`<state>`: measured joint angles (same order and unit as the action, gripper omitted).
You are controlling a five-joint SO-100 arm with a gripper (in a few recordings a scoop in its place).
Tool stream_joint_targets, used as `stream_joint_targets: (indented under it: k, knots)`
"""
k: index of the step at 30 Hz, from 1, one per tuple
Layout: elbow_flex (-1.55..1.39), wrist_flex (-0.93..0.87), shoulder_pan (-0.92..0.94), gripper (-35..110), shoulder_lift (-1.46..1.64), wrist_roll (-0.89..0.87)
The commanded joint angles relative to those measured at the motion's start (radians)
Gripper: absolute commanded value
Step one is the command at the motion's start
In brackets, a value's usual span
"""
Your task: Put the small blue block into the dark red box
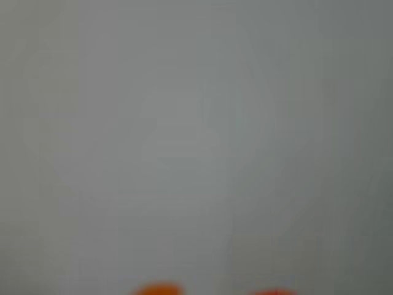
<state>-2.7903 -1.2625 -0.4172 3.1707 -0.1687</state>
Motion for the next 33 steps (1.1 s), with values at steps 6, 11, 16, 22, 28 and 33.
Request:
stream_joint_targets:
  k: [6, 11, 16, 22, 28, 33]
  knots:
    - [0.606, -0.198, 0.209, 12, -0.604, 0.126]
    - [0.778, -0.25, 0.318, 18, -0.742, 0.15]
    - [0.874, -0.216, 0.399, 19, -0.913, 0.255]
    - [0.98, -0.184, 0.511, 19, -1.154, 0.359]
    - [1.15, -0.181, 0.561, 19, -1.374, 0.393]
    - [1.276, -0.179, 0.607, 19, -1.52, 0.411]
